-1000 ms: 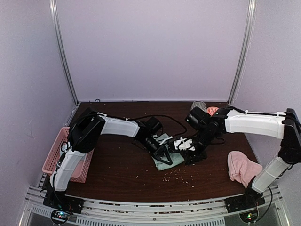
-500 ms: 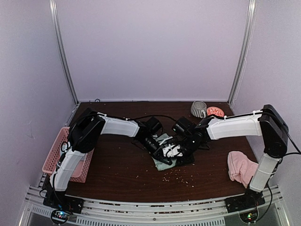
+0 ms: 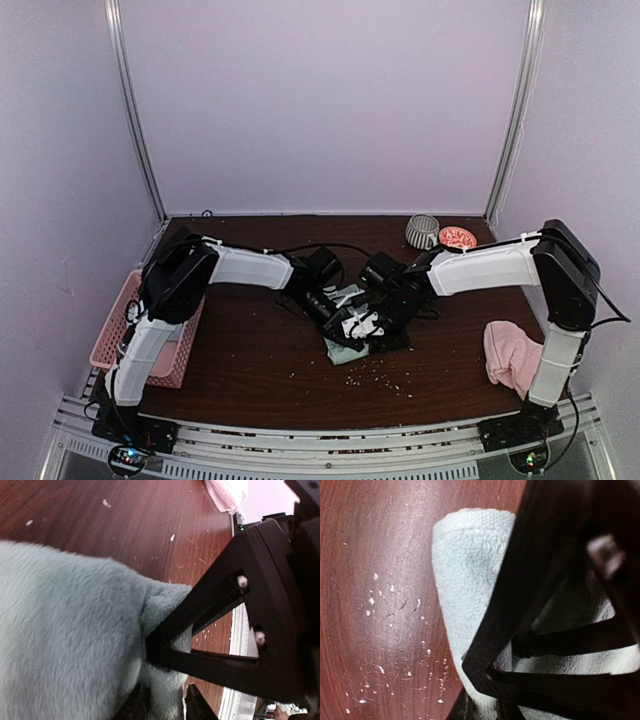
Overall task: Roll the towels
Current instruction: Roll the towel at the center of the board.
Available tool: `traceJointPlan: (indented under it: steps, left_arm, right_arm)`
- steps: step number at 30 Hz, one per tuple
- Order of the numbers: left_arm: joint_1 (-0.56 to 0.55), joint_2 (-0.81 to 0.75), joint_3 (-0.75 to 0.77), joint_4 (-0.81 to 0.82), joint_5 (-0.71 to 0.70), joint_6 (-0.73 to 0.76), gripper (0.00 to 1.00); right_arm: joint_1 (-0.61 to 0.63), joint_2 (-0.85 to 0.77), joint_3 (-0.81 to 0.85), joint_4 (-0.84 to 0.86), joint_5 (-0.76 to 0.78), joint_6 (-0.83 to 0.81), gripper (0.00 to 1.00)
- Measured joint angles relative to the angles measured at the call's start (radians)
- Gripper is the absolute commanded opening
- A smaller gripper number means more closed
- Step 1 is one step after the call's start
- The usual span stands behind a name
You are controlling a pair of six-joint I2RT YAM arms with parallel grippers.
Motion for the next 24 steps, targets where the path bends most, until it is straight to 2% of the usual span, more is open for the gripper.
traceJointPlan:
  steps: [2,4,7,9,13,17,19,24]
  left_arm:
    - [0.005,-0.042,-0.038,0.001,-0.039,-0.015,0.42]
    - [0.022,-0.105,-0.102,0.011,-0.093,-0.039,0.44]
    - [0.073,-0.229,-0.211,0.043,-0.217,-0.079,0.44]
    - [0.108,-0.330,-0.289,0.087,-0.315,-0.095,0.40]
    - [0.141,-0.569,-0.443,0.215,-0.494,-0.136,0.41]
    - [0.116,-0.809,-0.599,0.403,-0.573,-0.154,0.41]
    - [0.084,-0.875,-0.628,0.463,-0.600,-0.130,0.40]
    - [-0.048,-0.848,-0.575,0.465,-0.657,0.033,0.40]
  right_arm:
    - [-0.002,0.010,0.018,-0.026,-0.025,0.000,0.06]
    - [-0.008,0.026,0.043,-0.075,-0.066,0.001,0.06]
    - [-0.026,0.062,0.095,-0.159,-0.127,0.021,0.05]
    - [-0.043,0.104,0.147,-0.230,-0.180,0.039,0.05]
    - [-0.106,0.205,0.261,-0.364,-0.308,0.074,0.04]
    - [-0.188,0.356,0.420,-0.524,-0.444,0.138,0.04]
    - [-0.220,0.441,0.511,-0.622,-0.509,0.158,0.04]
    - [-0.250,0.536,0.600,-0.739,-0.591,0.199,0.04]
